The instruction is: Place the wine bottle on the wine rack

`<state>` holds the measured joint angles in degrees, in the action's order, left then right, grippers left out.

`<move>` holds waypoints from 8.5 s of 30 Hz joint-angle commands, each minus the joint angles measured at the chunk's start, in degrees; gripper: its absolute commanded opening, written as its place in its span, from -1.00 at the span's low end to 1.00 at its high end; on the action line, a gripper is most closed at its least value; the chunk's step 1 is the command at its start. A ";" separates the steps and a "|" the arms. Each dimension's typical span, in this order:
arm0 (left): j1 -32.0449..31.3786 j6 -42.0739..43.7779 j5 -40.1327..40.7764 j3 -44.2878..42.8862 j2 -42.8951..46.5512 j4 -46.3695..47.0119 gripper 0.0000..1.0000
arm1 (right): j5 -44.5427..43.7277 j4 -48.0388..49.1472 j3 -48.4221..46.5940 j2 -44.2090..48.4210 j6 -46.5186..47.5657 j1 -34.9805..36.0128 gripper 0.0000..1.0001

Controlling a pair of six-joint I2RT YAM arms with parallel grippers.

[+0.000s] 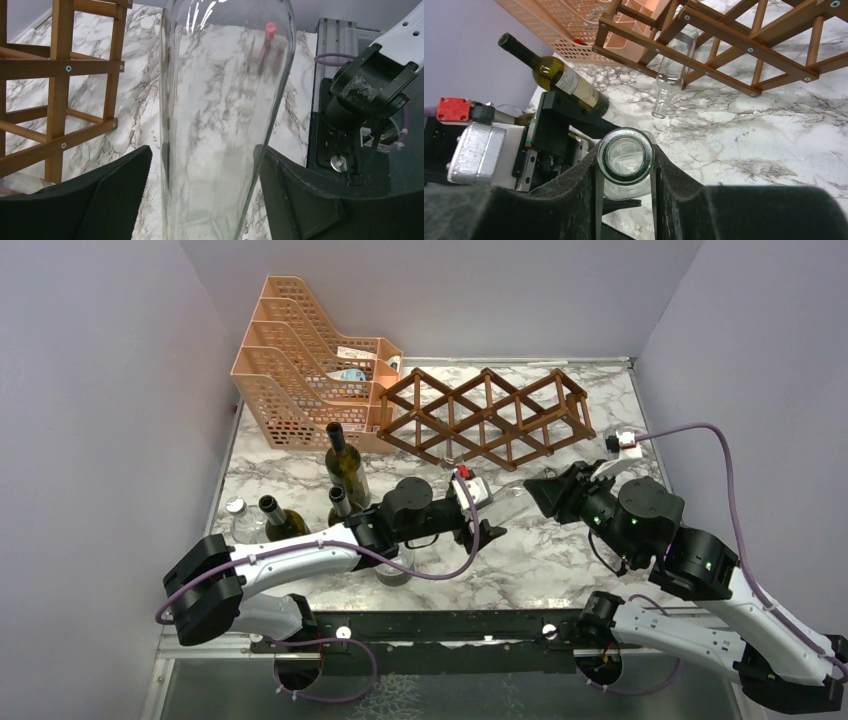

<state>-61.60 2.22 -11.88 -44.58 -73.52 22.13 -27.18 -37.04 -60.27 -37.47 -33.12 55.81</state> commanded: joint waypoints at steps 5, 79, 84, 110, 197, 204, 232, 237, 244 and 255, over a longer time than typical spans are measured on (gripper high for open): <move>-0.71 4.73 4.00 0.52 -0.83 3.62 -0.01 | -0.70 2.04 -4.04 0.25 -6.53 0.22 -0.98; -6.56 63.89 10.15 5.81 6.43 3.29 -0.28 | 14.56 -15.94 -6.04 -21.22 8.92 0.26 -0.97; -6.46 62.69 11.51 7.22 6.28 3.27 0.33 | 6.89 -16.78 -8.93 -21.00 8.52 0.23 -0.98; -5.81 16.67 39.16 -14.49 9.26 -20.33 0.98 | -12.57 -14.33 0.30 -15.73 -1.34 -0.18 -0.98; -5.48 -12.31 19.27 -27.49 11.11 -37.96 0.98 | 27.00 65.34 21.49 -48.90 2.71 -37.44 -0.98; -5.49 -12.41 19.46 -27.31 11.46 -38.15 0.98 | 26.74 64.55 18.71 -51.17 4.20 -37.54 -0.98; -5.46 -11.47 19.69 -27.49 11.72 -38.99 0.98 | 23.05 58.37 18.76 -49.51 11.65 -37.97 0.79; -5.49 -11.06 20.20 -27.30 11.89 -39.29 0.98 | 20.73 53.40 19.76 -45.76 14.10 -37.98 0.81; -5.52 -10.53 20.83 -26.40 12.25 -39.40 0.98 | 20.04 42.35 20.80 -41.15 14.70 -37.97 0.81; -5.49 -10.04 21.02 -26.00 12.21 -39.40 0.98 | 25.03 36.32 16.71 -45.95 16.16 -37.97 0.40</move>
<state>-67.13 -8.47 8.58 -70.06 -62.30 -16.95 -4.25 1.91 -40.91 -81.17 -18.17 17.67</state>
